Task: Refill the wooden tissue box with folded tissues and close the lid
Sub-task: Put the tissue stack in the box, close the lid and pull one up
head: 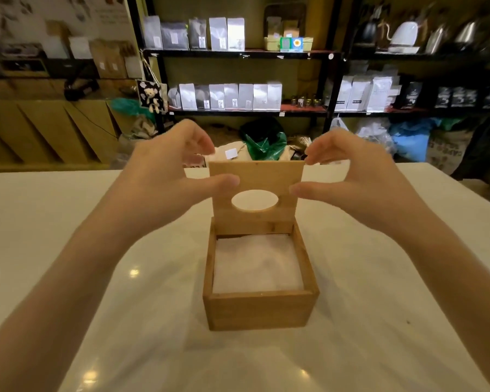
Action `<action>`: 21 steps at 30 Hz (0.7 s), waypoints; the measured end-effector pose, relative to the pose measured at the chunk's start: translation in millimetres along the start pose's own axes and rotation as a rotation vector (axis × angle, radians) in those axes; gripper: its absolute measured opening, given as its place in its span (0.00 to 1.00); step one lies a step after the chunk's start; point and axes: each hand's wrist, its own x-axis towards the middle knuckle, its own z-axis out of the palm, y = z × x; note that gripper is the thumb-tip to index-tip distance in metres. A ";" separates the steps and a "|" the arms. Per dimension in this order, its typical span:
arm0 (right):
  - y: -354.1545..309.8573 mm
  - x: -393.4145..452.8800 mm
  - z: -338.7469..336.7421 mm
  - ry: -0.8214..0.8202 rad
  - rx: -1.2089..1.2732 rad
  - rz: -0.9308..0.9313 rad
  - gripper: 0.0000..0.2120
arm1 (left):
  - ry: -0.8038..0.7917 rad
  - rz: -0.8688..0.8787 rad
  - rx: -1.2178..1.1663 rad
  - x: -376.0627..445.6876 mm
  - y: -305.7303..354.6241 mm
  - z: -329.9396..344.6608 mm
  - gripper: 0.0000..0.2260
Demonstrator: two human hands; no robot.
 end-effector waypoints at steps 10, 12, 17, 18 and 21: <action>7.8 0.8 28.7 0.044 -0.233 -0.189 0.20 | 0.096 0.248 0.284 5.3 -24.5 39.3 0.21; 7.6 -0.5 30.3 0.091 -0.247 -0.205 0.17 | 0.131 0.227 0.292 4.8 -25.1 40.4 0.17; 7.8 -4.7 28.6 0.098 -0.243 -0.242 0.15 | 0.176 0.248 0.269 -0.6 -23.3 39.2 0.13; 8.0 -6.7 28.2 0.105 -0.251 -0.259 0.16 | 0.188 0.264 0.272 -3.5 -23.1 39.2 0.13; 11.2 -16.1 26.9 0.130 -0.285 -0.333 0.19 | 0.233 0.334 0.294 -15.1 -24.5 39.0 0.11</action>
